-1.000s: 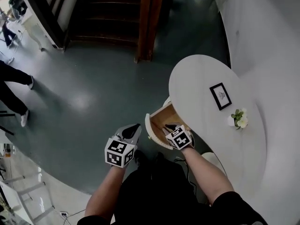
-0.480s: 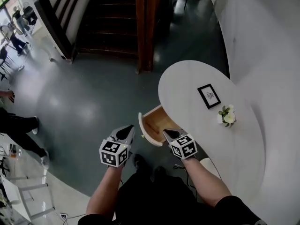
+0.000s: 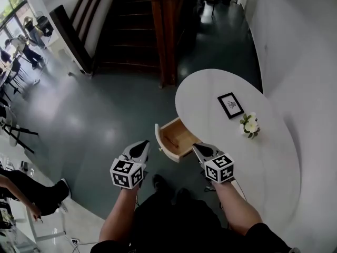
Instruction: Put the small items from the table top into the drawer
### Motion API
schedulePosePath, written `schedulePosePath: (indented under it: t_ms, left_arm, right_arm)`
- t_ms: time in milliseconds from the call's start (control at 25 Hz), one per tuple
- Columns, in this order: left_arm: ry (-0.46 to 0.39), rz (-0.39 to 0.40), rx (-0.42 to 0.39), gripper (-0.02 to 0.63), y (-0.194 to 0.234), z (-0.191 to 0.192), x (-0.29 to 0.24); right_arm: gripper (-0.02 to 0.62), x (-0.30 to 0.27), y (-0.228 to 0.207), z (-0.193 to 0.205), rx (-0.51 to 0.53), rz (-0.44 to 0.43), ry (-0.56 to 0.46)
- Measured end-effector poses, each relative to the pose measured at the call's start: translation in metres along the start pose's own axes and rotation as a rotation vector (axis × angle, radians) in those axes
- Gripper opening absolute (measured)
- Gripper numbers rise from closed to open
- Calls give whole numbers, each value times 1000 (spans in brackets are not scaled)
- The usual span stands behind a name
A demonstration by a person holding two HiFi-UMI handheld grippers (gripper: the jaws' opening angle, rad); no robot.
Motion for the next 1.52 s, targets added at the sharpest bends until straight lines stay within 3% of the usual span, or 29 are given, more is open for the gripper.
schedulePosePath:
  t_ms: [400, 1040, 1320, 1520]
  left_arm:
    - [-43, -3, -33, 11, -13, -24, 34]
    - [-127, 5, -165, 11, 58, -86, 100]
    - [-216, 7, -120, 11, 73, -106, 110]
    - [-222, -3, -134, 11, 75, -107, 106]
  right_arm:
    - [12, 41, 12, -42, 26, 42, -112]
    - [11, 20, 52, -132, 122, 122, -250]
    - [11, 12, 70, -158, 123, 135, -298]
    - [12, 7, 77, -158, 121, 129, -292]
Point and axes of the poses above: the fingertips, and each gripper's own axes: x backward along the fingers, y to its left, z out of its underside, the point moved 8 cm from there along x, backward along the fingers, and after that the axes turned 14 degrees about x, right-handed, at the moved point
